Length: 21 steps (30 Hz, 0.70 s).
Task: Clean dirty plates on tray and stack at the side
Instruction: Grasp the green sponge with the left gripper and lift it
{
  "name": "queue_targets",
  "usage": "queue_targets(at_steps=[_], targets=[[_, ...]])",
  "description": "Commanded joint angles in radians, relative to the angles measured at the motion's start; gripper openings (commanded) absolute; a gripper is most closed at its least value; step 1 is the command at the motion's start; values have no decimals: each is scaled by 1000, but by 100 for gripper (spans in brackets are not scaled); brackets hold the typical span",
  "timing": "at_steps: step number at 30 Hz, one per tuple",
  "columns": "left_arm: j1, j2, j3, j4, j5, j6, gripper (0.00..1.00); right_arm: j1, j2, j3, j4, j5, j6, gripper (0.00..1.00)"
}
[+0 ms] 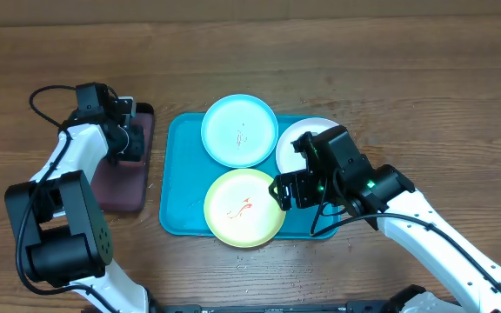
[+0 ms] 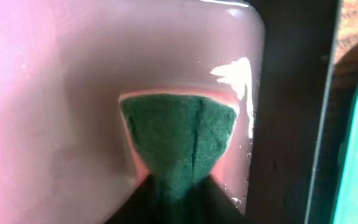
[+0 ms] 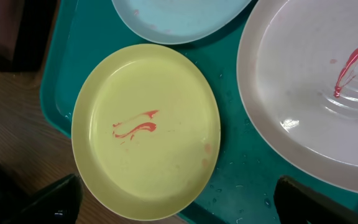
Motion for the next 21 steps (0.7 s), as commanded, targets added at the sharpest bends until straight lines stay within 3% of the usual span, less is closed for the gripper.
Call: queue_targets(at_steps=[1, 7, 16, 21], targets=[[4, 18, 22, 6, 1, -7, 4, 7, -3, 31, 5, -15, 1, 100], [6, -12, 94, -86, 2, -47, 4, 7, -3, 31, -12, 65, -3, 100], [20, -188, 149, -228, 11, -199, 4, 8, 48, 31, -23, 87, -33, 98], [94, -276, 113, -264, 178, -179, 4, 8, 72, 31, -3, 90, -33, 97]])
